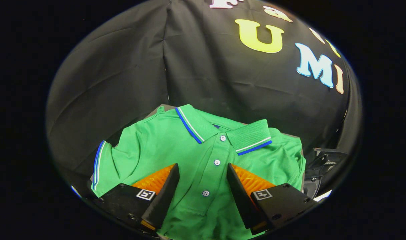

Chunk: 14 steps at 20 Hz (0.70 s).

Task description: Put the clothes into the washing machine and then close the washing machine lid.

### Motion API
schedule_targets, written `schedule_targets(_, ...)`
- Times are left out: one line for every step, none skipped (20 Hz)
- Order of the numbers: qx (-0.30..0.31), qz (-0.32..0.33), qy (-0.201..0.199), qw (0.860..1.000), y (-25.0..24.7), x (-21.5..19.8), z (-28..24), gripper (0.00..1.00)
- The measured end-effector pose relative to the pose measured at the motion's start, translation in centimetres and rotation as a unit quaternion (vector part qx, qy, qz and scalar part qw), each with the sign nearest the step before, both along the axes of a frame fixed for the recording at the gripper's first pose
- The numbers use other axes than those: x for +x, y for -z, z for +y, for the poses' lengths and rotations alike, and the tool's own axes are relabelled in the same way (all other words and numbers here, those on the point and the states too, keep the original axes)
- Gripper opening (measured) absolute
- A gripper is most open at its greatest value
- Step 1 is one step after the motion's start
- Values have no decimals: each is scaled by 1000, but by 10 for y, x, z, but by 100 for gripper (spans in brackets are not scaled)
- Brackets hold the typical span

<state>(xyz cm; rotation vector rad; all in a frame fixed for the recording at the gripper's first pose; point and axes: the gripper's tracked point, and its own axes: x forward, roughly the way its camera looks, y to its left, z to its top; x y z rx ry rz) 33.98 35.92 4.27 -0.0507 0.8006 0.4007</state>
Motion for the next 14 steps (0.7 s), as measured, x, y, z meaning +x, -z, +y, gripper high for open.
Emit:
schedule_targets(1, 1, -7, 1000, -1, -1, -1, 91)
schedule_targets(8, 2, -13, 1000, -1, -1, -1, 90)
schedule_targets(21, 8, -8, 1000, -1, -1, 0, 59)
schedule_targets(26, 11, -7, 1000, -1, -1, 0, 27)
schedule_targets(24, 12, -12, 1000, 0, -2, 0, 27)
schedule_targets(21, 8, -15, 1000, -1, 0, -2, 27)
schedule_targets(23, 12, -13, 1000, -3, -4, -2, 15)
schedule_targets(21, 4, -20, 1000, -4, -2, -1, 2)
schedule_targets(19, 2, -24, 1000, -4, -3, -3, 2)
schedule_targets(20, 3, -28, 999, -4, -2, -3, 2)
schedule_targets(25, 6, -26, 999, -4, -4, -1, 2)
schedule_targets(32, 11, -25, 999, -6, -4, -1, 2)
schedule_targets(40, 16, -25, 999, -7, -3, -1, 2)
schedule_targets(50, 17, -23, 998, -12, -2, -2, 2)
